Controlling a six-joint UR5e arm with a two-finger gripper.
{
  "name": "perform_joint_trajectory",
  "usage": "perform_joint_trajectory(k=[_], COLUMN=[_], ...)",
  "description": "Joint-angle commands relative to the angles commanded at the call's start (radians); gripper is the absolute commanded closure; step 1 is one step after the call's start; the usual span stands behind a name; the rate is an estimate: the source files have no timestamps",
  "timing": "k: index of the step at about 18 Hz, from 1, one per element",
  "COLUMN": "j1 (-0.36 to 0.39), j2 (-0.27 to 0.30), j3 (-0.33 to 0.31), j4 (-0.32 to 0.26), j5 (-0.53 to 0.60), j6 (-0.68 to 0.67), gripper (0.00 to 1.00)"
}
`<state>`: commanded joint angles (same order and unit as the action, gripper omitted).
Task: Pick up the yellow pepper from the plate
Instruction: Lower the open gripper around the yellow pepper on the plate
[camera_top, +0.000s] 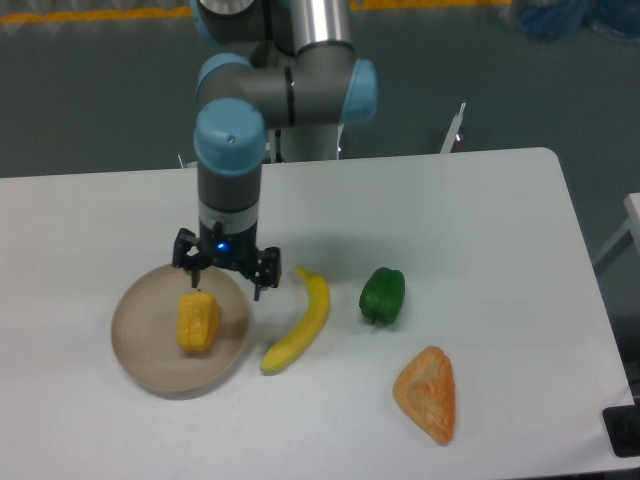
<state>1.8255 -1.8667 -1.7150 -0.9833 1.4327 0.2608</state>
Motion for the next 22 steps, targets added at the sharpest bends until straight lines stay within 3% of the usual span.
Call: perform_joint_trajectory(k=[3, 14, 15, 17, 20, 22], j1=[-0.025, -0.066, -0.066, -0.068, -0.069, -0.071], j2=[-0.022, -0.077, -0.087, -0.088, -0.085, -0.088], j3=[-0.028, -0.031, -0.025, -0.021, -0.023, -0.026], j4=[0.052, 0.066, 0.069, 0.071, 0.071, 0.069], j5=[0.003, 0.026, 0.035, 0.038, 0.038, 0.040], j6=[0.000, 0.000, 0.002, 0.003, 0.003, 0.003], gripper=[0.00, 0.00, 0.04, 0.31, 0.52, 0.59])
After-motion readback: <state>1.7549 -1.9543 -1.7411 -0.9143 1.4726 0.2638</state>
